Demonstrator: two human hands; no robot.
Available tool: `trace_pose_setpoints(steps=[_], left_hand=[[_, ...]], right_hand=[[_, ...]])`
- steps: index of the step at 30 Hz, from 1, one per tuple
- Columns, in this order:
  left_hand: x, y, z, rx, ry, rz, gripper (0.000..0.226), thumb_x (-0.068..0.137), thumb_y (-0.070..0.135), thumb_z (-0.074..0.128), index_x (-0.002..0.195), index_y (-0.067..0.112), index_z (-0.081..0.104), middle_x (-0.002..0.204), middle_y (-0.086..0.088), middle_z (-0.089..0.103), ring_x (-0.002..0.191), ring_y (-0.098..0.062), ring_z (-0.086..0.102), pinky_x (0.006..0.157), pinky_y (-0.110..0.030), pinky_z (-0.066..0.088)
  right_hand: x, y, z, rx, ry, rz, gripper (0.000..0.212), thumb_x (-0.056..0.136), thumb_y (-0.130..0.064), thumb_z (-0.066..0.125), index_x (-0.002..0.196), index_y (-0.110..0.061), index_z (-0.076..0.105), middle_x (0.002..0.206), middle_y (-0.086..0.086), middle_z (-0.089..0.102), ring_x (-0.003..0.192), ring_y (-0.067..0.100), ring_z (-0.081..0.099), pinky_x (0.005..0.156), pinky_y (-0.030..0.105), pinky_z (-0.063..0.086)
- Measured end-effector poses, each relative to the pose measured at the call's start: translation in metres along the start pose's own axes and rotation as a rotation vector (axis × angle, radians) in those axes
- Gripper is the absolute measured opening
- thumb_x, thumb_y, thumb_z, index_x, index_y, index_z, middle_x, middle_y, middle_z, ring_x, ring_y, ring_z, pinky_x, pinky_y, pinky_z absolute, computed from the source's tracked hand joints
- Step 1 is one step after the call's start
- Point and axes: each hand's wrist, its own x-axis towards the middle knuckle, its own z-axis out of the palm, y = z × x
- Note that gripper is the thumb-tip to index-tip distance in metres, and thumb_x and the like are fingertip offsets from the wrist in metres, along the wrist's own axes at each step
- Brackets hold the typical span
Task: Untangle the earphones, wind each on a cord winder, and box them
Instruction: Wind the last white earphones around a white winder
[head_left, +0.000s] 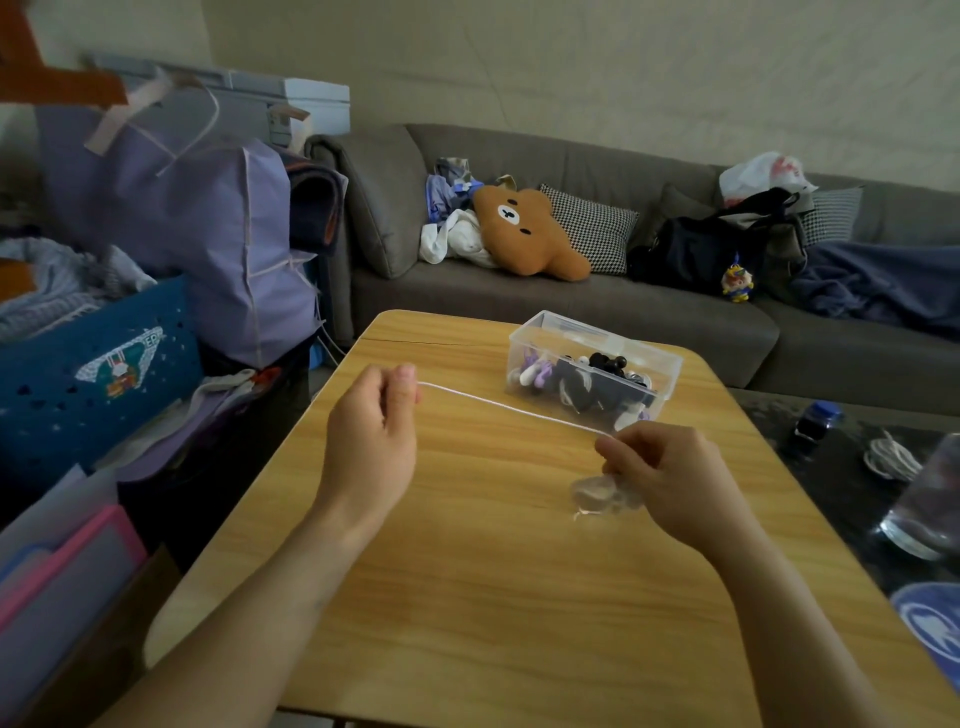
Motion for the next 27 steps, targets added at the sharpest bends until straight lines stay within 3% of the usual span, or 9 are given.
trace_pose_setpoints(steps=[6, 11, 14, 18, 21, 23, 25, 27], left_hand=[[0.008, -0.010, -0.004, -0.004, 0.046, -0.075, 0.033, 0.104, 0.039, 0.041, 0.080, 0.021, 0.056, 0.067, 0.003, 0.053, 0.056, -0.004, 0.048, 0.056, -0.023, 0.040], [0.008, -0.012, -0.004, 0.003, -0.035, -0.122, 0.035, 0.105, 0.034, 0.042, 0.075, 0.019, 0.053, 0.064, 0.005, 0.050, 0.050, 0.000, 0.046, 0.052, -0.019, 0.038], [0.006, -0.012, -0.001, 0.043, -0.076, -0.137, 0.040, 0.105, 0.033, 0.042, 0.073, 0.013, 0.053, 0.063, 0.002, 0.051, 0.051, -0.002, 0.045, 0.056, -0.028, 0.038], [0.001, -0.005, 0.003, 0.020, -0.228, -0.176, 0.039, 0.103, 0.041, 0.045, 0.084, 0.009, 0.057, 0.072, -0.001, 0.057, 0.065, -0.013, 0.052, 0.063, -0.029, 0.042], [-0.010, 0.000, 0.011, 0.104, -0.392, -0.157, 0.035, 0.091, 0.046, 0.064, 0.096, 0.012, 0.058, 0.079, 0.000, 0.059, 0.066, -0.012, 0.052, 0.059, -0.025, 0.044], [-0.019, 0.004, 0.019, 0.129, -0.489, -0.132, 0.040, 0.082, 0.049, 0.075, 0.104, 0.020, 0.057, 0.087, 0.004, 0.061, 0.065, -0.004, 0.054, 0.057, -0.017, 0.044], [-0.025, 0.010, 0.028, 0.137, -0.549, -0.109, 0.048, 0.077, 0.046, 0.080, 0.112, 0.027, 0.053, 0.095, 0.011, 0.062, 0.077, 0.003, 0.058, 0.061, -0.008, 0.044], [-0.028, 0.011, 0.034, 0.132, -0.536, -0.053, 0.041, 0.079, 0.037, 0.082, 0.107, 0.027, 0.055, 0.091, 0.012, 0.063, 0.079, 0.007, 0.058, 0.063, -0.006, 0.043]], right_hand=[[0.001, 0.003, -0.003, -0.015, 0.052, 0.000, 0.008, 0.091, -0.028, 0.072, 0.083, -0.027, 0.070, 0.079, -0.013, 0.069, 0.078, 0.001, 0.062, 0.064, 0.019, 0.042], [-0.001, -0.002, 0.001, 0.069, 0.014, 0.050, 0.012, 0.096, -0.028, 0.063, 0.089, -0.019, 0.065, 0.082, -0.003, 0.069, 0.061, 0.015, 0.069, 0.054, 0.030, 0.059], [-0.002, -0.010, 0.004, 0.252, 0.050, 0.084, 0.015, 0.101, -0.027, 0.055, 0.099, -0.013, 0.060, 0.083, 0.005, 0.071, 0.060, 0.016, 0.070, 0.049, 0.031, 0.058], [-0.006, -0.022, 0.008, 0.777, -0.046, 0.143, 0.025, 0.106, -0.024, 0.041, 0.113, -0.002, 0.052, 0.093, 0.020, 0.074, 0.081, 0.032, 0.075, 0.069, 0.038, 0.063], [-0.006, -0.030, 0.012, 1.088, -0.087, 0.112, 0.026, 0.107, -0.021, 0.037, 0.113, 0.000, 0.051, 0.102, 0.027, 0.072, 0.095, 0.041, 0.073, 0.081, 0.046, 0.062], [-0.007, -0.034, 0.015, 1.144, -0.116, 0.083, 0.025, 0.107, -0.021, 0.038, 0.113, -0.001, 0.051, 0.104, 0.028, 0.071, 0.095, 0.043, 0.072, 0.079, 0.047, 0.062], [-0.010, -0.039, 0.020, 1.107, -0.159, 0.057, 0.025, 0.106, -0.022, 0.039, 0.115, -0.001, 0.051, 0.103, 0.026, 0.072, 0.094, 0.043, 0.072, 0.078, 0.046, 0.062], [-0.012, -0.041, 0.022, 1.068, -0.165, 0.023, 0.025, 0.105, -0.023, 0.041, 0.114, -0.002, 0.052, 0.096, 0.022, 0.073, 0.087, 0.041, 0.073, 0.075, 0.044, 0.063]])
